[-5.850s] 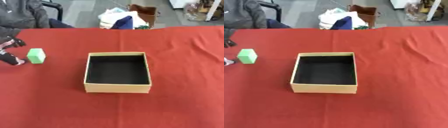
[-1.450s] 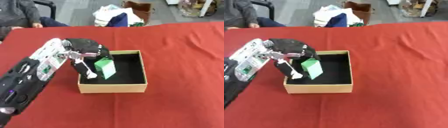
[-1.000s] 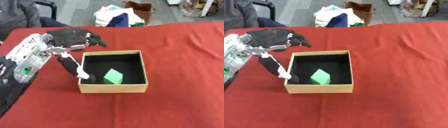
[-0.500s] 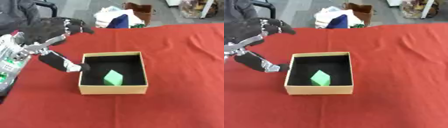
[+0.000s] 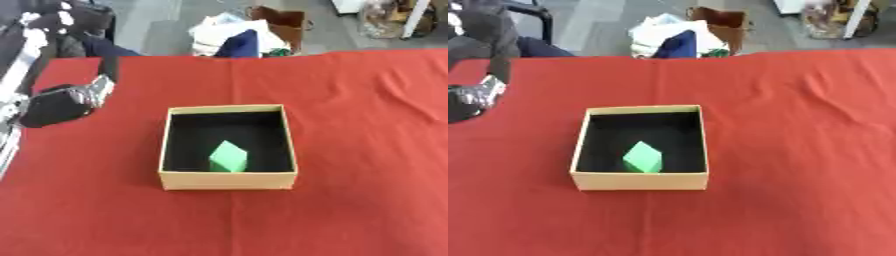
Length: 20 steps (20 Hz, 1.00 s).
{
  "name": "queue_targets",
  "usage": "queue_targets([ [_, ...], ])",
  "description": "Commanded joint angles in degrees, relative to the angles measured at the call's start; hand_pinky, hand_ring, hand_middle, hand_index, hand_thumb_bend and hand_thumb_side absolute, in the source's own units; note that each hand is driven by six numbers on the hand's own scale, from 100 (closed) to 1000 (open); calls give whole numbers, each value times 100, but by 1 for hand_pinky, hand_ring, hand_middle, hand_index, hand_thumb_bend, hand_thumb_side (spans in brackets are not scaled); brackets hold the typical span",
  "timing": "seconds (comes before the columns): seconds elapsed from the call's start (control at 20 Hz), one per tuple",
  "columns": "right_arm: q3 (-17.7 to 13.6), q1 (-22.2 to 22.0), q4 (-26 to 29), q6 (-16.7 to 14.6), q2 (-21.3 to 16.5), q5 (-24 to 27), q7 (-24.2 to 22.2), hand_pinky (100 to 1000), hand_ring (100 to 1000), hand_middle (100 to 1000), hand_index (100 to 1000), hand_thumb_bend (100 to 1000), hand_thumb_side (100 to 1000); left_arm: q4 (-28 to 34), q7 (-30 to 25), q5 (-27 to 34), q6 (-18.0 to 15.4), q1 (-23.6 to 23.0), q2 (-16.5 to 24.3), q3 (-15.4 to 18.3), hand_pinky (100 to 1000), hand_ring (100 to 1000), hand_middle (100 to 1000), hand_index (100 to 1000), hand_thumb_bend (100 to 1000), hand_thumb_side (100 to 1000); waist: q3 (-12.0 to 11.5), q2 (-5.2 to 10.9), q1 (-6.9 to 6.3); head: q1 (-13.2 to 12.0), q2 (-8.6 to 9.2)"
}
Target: Pick up objects on the table and place them in the box.
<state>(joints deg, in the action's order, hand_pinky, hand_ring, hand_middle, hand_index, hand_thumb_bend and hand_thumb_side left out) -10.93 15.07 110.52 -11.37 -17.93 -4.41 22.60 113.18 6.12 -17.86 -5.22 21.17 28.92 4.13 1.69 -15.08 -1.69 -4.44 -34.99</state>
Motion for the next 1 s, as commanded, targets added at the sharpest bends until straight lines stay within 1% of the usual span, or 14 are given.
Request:
queue_targets([
  [0.05, -51, 50, 88, -2, -87, -24, 37, 645, 763, 795, 901, 100, 532, 138, 324, 258, -4, -119, -150, 194, 642, 683, 646, 767, 133, 485, -17, 75, 11, -7, -15],
  [0.2, -58, 52, 91, -1, -86, -27, 44, 645, 763, 795, 901, 100, 532, 141, 416, 349, -12, -305, -333, 244, 636, 680, 641, 763, 120, 494, -26, 71, 21, -50, -61],
  [0.35, -64, 48, 92, -1, -78, -26, 52, 645, 763, 794, 901, 100, 532, 141, 461, 400, -11, -394, -431, 259, 633, 677, 638, 761, 111, 493, -23, 72, 26, -119, -79],
  [0.6, -63, 55, 94, -3, -73, -27, 50, 645, 763, 794, 901, 100, 532, 141, 555, 454, -22, -406, -514, 268, 630, 673, 632, 760, 100, 485, -27, 69, 30, -248, -73],
  [0.8, -68, 52, 94, -1, -67, -25, 60, 645, 763, 794, 901, 100, 533, 141, 636, 485, 2, -415, -561, 270, 622, 663, 623, 758, 100, 481, -25, 55, 25, -427, -75],
  [1.0, -70, 58, 100, -5, -64, -24, 64, 645, 763, 794, 901, 100, 533, 141, 687, 504, 13, -419, -585, 254, 618, 659, 619, 756, 100, 479, -30, 47, 19, -431, -69],
])
